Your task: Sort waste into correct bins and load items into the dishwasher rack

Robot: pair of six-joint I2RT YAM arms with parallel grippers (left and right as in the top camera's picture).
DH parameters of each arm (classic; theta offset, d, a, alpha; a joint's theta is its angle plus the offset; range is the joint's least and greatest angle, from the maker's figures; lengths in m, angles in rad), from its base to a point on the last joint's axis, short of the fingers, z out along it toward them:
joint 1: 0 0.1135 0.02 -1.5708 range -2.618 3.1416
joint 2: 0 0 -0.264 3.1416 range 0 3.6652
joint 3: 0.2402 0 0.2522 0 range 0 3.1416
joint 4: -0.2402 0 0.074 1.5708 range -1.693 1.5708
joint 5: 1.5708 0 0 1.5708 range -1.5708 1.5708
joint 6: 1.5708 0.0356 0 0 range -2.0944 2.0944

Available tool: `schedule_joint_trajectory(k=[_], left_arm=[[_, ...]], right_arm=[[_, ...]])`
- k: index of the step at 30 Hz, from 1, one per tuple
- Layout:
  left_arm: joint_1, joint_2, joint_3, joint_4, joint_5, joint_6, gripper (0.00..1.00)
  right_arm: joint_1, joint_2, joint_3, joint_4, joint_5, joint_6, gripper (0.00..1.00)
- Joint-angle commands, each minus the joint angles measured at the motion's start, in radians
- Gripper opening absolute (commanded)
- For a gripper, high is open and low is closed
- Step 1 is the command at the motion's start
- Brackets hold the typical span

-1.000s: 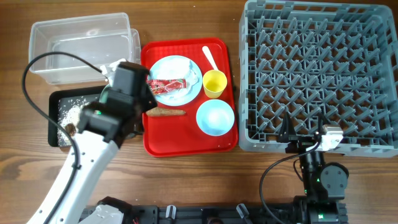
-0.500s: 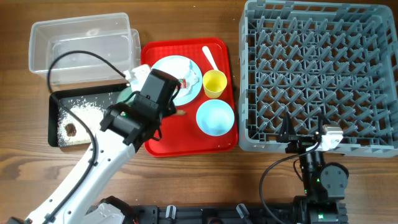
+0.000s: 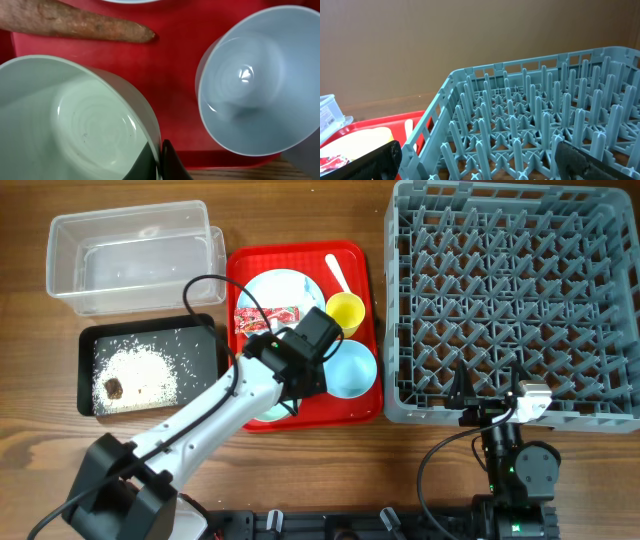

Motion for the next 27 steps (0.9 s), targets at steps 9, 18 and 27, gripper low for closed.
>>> schedule_joint_trajectory(k=[9,18,27], left_arm=[[-0.009,0.037,0.0,0.001,0.003,-0.016,0.45],[0.253,-0.021,0.14,0.118,-0.147,0.056,0.31],[0.641,0.017,0.14,0.534,-0.092,0.092,0.04]], right_arm=[[-0.005,-0.004,-0.002,0.002,-0.016,0.007,1.0],[-0.005,-0.004,-0.002,0.002,-0.015,0.007,1.0],[-0.005,-0.004,-0.002,0.002,-0.015,0.008,1.0]])
